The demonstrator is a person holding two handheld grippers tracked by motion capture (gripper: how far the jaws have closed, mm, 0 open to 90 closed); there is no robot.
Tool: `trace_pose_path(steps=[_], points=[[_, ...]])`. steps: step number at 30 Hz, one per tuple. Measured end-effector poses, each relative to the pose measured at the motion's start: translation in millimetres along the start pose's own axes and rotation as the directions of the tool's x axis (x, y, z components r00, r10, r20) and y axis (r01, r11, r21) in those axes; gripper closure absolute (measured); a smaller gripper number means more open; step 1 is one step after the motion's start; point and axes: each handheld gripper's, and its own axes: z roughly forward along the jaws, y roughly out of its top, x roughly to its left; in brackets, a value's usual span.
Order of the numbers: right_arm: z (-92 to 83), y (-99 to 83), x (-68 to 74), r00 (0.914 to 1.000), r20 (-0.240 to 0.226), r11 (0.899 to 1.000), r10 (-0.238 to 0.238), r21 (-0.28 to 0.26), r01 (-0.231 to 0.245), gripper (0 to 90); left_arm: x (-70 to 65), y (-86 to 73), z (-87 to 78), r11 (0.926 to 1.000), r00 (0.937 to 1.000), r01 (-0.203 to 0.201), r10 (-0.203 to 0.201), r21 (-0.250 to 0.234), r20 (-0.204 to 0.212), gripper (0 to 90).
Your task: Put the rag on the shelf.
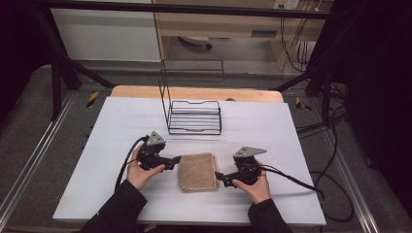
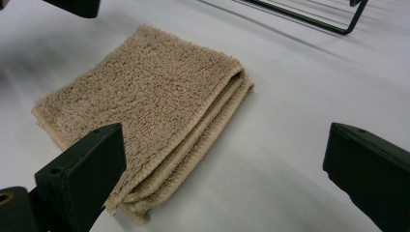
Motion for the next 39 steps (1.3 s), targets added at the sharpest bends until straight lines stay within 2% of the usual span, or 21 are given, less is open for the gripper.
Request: trace_pose_path(steps=[7,16,20,26,39], points=[[0.6,-0.2,0.4,1.0,-0.004,1.0,0.007,0.006,-0.007,2.6,-4.7,1.0,16.3,0.9992,0.9995,-0.002,0.004,0.04,-0.032,28.4],[1.2,-0.4,0.4,0.9999,-0.008,1.0,0.007,0.006,-0.007,3.2,-5.0,-0.9,26.6,0.9971,0.9996,0.029,-0.03,0.07,0.001,44.9],[0.5,0.1,0.5,0.9999,-0.012,1.0,0.012,-0.001,-0.012,3.5,-6.8,-3.0,31.7,0.995,0.9979,0.063,-0.064,0.077,0.011,53.8],[0.2,0.5,0.3,0.9998,-0.013,1.0,0.015,0.002,-0.015,3.6,-7.1,-5.6,35.5,0.9918,0.9955,0.09,-0.092,0.091,0.023,60.3],[-0.5,1.7,-0.9,0.9997,-0.012,1.0,0.021,0.004,-0.02,3.1,-12.9,-7.3,38.0,0.9905,0.9941,0.095,-0.1,0.099,0.042,75.9]])
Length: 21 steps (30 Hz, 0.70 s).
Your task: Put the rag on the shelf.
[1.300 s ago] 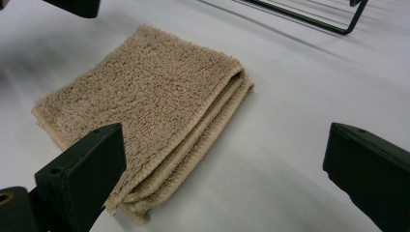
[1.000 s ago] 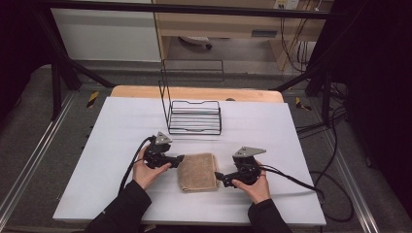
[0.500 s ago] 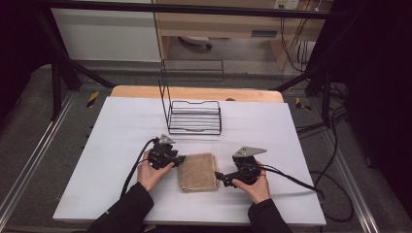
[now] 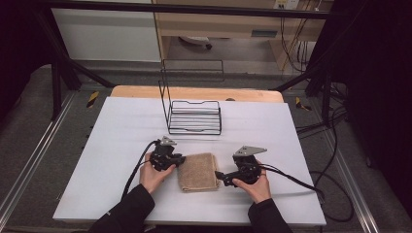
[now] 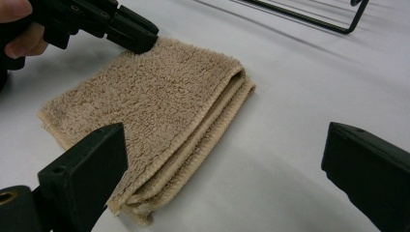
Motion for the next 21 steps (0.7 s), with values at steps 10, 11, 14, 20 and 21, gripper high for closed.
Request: trace_pose_path(steps=[10,11,14,20,21], points=[[0.3,1.9,-1.9,0.9999,0.012,1.0,0.008,-0.005,-0.008,2.1,-3.6,0.3,0.5,0.9999,0.9999,-0.011,0.011,0.002,-0.012,82.2],[-0.3,2.4,-2.3,0.9999,0.012,1.0,0.008,-0.013,-0.008,2.0,-4.3,0.3,0.6,0.9998,0.9996,-0.021,0.021,0.003,-0.018,82.5],[-1.5,3.4,-3.0,0.9998,0.019,1.0,0.011,-0.021,-0.01,1.6,-6.0,-0.2,0.9,0.9994,0.999,-0.035,0.035,-0.001,-0.026,82.9],[0.8,4.5,-4.1,0.9995,0.025,0.999,0.02,-0.04,-0.019,1.1,-5.4,-0.8,1.1,0.9988,0.9986,-0.049,0.049,-0.003,-0.021,82.8],[1.1,5.0,-4.4,0.9993,0.027,0.999,0.025,-0.042,-0.024,1.0,-5.6,-1.2,1.1,0.9986,0.9984,-0.053,0.053,-0.006,-0.022,82.8]])
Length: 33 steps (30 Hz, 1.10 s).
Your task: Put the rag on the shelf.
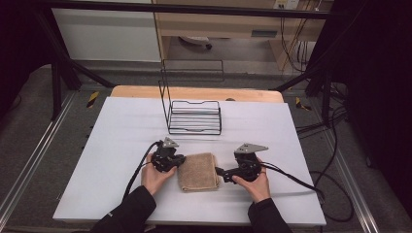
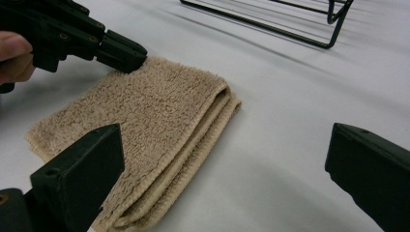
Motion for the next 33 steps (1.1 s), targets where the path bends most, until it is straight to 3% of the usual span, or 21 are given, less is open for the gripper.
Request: trace_pose_path(steps=[4,16,19,26,33], points=[[2.3,3.1,-2.0,0.9999,0.011,1.0,0.002,0.003,-0.002,1.3,-0.1,-1.2,0.2,0.9997,0.9998,-0.02,0.02,-0.01,-0.002,82.9],[23.2,18.6,-2.5,0.9996,0.024,0.999,-0.015,0.031,0.014,7.1,1.9,-2.2,0.2,0.9997,0.9998,-0.017,0.017,-0.016,0.012,82.8],[30.2,22.9,-3.9,0.9999,0.013,1.0,-0.002,0.025,0.001,12.4,2.0,-2.5,0.3,0.9997,0.9997,-0.018,0.018,-0.018,0.013,82.7],[46.8,26.4,-5.0,0.9998,0.02,0.998,0.005,0.068,-0.006,26.9,1.7,-2.6,0.3,0.9994,0.9996,-0.027,0.028,-0.019,0.008,82.7],[55.9,26.8,-8.8,0.9988,0.026,0.994,0.042,0.1,-0.044,44.5,2.2,-2.7,0.3,0.9994,0.9995,-0.029,0.03,-0.021,0.012,82.6]])
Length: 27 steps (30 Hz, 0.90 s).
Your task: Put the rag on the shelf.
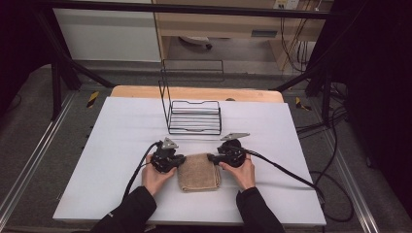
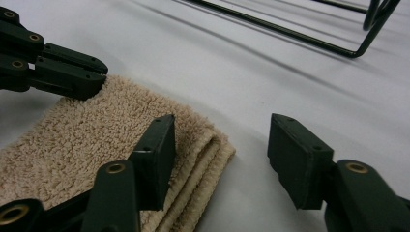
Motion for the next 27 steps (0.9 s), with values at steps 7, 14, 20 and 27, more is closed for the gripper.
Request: trace_pose_path(steps=[7,14,20,27], points=[[3.7,-1.8,0.4,0.9997,-0.022,1.0,0.014,0.016,-0.013,57.7,-0.3,0.0,0.0,1.0,1.0,-0.005,0.005,0.0,-0.001,82.6],[5.7,-3.5,1.8,0.9988,-0.036,0.999,0.033,0.029,-0.032,64.4,0.0,-0.2,0.0,1.0,1.0,-0.006,0.006,-0.002,0.0,82.5],[6.7,-4.7,3.6,0.9974,-0.056,0.999,0.044,0.032,-0.043,74.1,0.0,-0.3,0.1,1.0,1.0,-0.007,0.007,-0.003,0.0,82.5],[6.8,-5.0,4.3,0.9962,-0.069,0.998,0.053,0.038,-0.05,79.5,0.0,-0.5,0.2,1.0,1.0,-0.004,0.004,-0.006,0.001,82.5]])
